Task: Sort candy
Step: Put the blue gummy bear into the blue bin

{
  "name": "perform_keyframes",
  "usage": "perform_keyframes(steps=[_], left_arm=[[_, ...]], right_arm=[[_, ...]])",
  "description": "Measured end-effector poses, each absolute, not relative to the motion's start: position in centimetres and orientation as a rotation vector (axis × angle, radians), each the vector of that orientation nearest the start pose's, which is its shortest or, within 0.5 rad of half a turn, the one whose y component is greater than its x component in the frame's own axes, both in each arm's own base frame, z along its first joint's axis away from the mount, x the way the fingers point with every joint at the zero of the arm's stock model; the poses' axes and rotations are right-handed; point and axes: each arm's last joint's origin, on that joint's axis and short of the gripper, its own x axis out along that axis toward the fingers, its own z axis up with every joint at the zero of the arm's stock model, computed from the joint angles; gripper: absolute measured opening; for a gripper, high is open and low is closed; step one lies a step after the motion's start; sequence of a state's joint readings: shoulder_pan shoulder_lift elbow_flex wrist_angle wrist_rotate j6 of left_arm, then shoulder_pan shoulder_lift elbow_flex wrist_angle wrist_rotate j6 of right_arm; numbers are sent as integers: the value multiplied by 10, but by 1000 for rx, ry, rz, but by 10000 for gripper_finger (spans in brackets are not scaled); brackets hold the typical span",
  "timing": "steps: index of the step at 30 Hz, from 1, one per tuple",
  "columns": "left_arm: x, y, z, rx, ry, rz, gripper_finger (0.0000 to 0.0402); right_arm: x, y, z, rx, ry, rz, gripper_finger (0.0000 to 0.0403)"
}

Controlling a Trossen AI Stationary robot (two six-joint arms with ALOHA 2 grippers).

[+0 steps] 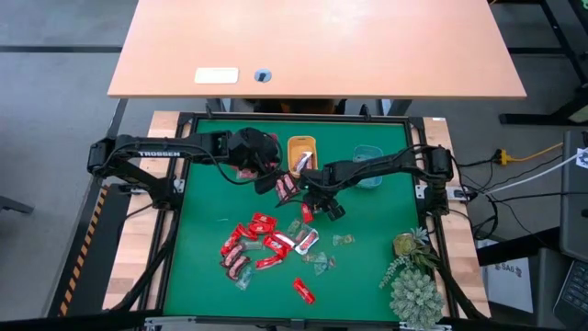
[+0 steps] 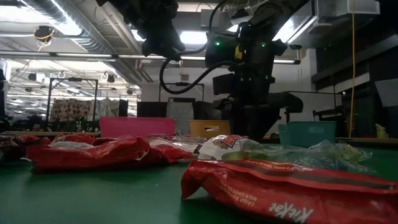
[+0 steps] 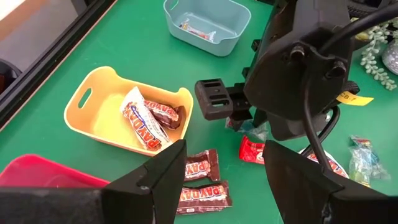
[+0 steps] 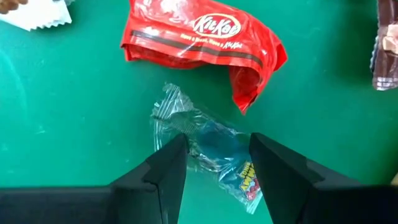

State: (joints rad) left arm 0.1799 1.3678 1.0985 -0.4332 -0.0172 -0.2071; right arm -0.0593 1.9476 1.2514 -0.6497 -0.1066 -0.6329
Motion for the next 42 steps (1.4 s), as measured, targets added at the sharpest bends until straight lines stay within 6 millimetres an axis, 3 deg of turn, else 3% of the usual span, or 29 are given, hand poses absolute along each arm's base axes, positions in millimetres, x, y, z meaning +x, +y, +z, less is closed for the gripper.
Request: perform_keyframes(steps=[8, 21, 27, 42], left_arm=[[288, 53, 292, -255, 680, 261, 208], [288, 53, 292, -255, 680, 261, 208], [288, 53, 292, -255, 680, 260, 208], [288, 53, 292, -255, 680, 261, 208]], right_arm=[[364, -19, 143, -422, 1279, 461, 175], [363, -19, 143, -382, 1293, 433, 58], [364, -19, 147, -342, 1329, 413, 36], [370, -20, 199, -343, 1471, 413, 39]])
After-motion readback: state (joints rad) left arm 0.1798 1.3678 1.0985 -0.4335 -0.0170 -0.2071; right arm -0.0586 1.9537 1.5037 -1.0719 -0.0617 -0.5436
